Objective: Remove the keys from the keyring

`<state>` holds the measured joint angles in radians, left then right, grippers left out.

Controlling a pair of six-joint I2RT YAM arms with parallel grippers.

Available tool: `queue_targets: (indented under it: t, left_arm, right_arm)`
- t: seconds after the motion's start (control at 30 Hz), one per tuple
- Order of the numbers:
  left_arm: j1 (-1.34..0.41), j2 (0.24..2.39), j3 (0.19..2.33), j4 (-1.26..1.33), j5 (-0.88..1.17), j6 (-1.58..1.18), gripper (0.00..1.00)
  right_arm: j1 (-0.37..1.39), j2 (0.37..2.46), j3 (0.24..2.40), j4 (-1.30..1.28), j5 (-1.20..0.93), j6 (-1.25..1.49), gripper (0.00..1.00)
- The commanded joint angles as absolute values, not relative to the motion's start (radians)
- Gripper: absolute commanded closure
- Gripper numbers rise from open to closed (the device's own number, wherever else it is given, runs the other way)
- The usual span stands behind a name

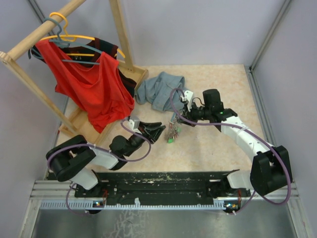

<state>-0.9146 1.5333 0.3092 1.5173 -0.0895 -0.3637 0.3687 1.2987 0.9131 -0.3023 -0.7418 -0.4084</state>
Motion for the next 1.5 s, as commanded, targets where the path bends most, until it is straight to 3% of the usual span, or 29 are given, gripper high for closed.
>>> queue_targets:
  t: [0.0, 0.2, 0.6, 0.9, 1.1, 1.37, 1.47]
  left_arm:
    - [-0.906, 1.548, 0.256, 1.783, 0.024, -0.358, 0.56]
    - [-0.872, 1.554, 0.256, 1.79, 0.111, -0.388, 0.49]
    - [-0.746, 1.61, 0.352, 1.785, 0.389, -0.536, 0.48]
    - [-0.746, 1.485, 0.414, 1.508, 0.412, -0.353, 0.44]
    - [-0.744, 1.481, 0.475, 1.408, 0.457, -0.349, 0.55]
    - [-0.741, 1.467, 0.475, 1.427, 0.554, -0.276, 0.56]
    - [-0.741, 1.481, 0.499, 1.425, 0.589, -0.233, 0.61]
  right_arm:
    - [0.374, 1.27, 0.977, -0.273, -0.77, -0.43, 1.0]
    - [0.375, 1.266, 0.984, -0.304, -0.788, -0.467, 1.0]
    - [0.375, 1.246, 1.004, -0.371, -0.824, -0.534, 1.0]
    - [0.374, 1.244, 1.012, -0.386, -0.831, -0.542, 1.0]
    - [0.374, 1.23, 1.029, -0.42, -0.83, -0.568, 1.0]
    - [0.379, 1.194, 1.072, -0.554, -0.829, -0.713, 1.0]
    - [0.4, 1.18, 1.079, -0.577, -0.779, -0.747, 1.0]
